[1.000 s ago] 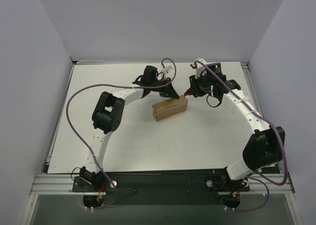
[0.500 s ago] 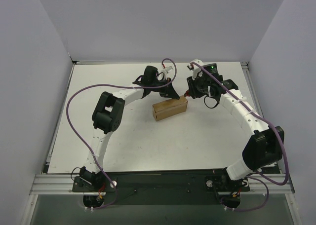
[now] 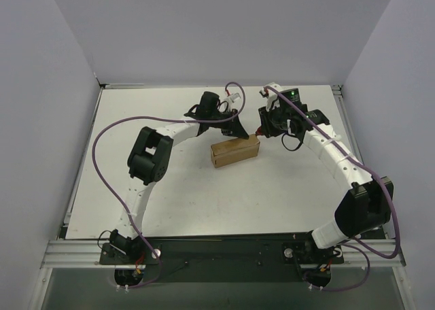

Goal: Unpack the express box

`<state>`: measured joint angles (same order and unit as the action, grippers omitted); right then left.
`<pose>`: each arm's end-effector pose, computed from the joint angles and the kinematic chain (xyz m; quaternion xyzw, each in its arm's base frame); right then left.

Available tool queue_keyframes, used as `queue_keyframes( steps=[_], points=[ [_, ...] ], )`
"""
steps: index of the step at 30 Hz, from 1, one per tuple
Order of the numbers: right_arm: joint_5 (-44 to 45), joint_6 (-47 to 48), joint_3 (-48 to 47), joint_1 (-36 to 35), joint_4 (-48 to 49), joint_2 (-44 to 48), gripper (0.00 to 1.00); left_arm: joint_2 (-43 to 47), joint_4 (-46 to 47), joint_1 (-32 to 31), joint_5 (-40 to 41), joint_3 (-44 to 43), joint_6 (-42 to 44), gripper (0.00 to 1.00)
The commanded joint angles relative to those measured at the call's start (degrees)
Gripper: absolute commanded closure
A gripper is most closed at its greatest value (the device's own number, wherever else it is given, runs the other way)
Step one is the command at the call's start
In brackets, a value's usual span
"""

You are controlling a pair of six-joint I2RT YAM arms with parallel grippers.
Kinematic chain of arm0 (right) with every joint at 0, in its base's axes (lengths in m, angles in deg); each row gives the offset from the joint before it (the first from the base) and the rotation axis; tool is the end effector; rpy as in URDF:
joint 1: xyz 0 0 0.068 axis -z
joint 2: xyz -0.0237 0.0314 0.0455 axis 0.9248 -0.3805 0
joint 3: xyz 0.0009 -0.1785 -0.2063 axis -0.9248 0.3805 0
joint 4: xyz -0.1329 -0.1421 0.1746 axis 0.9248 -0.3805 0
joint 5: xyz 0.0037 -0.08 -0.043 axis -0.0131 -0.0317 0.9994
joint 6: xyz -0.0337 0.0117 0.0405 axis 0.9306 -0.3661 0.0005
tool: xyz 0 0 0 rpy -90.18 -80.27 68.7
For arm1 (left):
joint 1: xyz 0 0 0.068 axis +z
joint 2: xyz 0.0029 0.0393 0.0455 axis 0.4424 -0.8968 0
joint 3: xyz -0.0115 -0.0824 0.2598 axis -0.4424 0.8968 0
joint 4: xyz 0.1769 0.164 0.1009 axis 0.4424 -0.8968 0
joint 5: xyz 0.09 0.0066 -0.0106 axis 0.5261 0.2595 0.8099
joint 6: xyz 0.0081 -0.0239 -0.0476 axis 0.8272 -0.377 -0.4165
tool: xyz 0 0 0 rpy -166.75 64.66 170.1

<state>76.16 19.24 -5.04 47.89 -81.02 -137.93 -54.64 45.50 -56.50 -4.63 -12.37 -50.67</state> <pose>0.3249 0.1251 0.3339 -0.2581 0.8314 0.1493 0.4689 0.4404 -0.2879 0.1687 0.2031 0.7966 -0.5355 0.1936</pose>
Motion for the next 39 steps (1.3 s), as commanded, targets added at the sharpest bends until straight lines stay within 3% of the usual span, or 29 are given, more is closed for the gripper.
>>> queue_keyframes(
  steps=[1, 24, 39],
  points=[
    [-1.11, -2.45, 0.14, -1.43, -12.97, 2.26, 1.00, -0.83, -5.22, 0.36, 8.08, 0.72, 2.34, 1.00],
    [0.56, -6.23, 2.51, -3.10, -18.60, 6.03, 1.00, -1.10, -6.28, 0.80, 11.94, -0.95, 3.39, 1.00],
    [3.98, -5.88, -2.49, -2.49, -23.96, 7.35, 1.00, -0.83, -5.05, 0.80, 10.28, -0.60, 3.13, 1.00]
  ],
)
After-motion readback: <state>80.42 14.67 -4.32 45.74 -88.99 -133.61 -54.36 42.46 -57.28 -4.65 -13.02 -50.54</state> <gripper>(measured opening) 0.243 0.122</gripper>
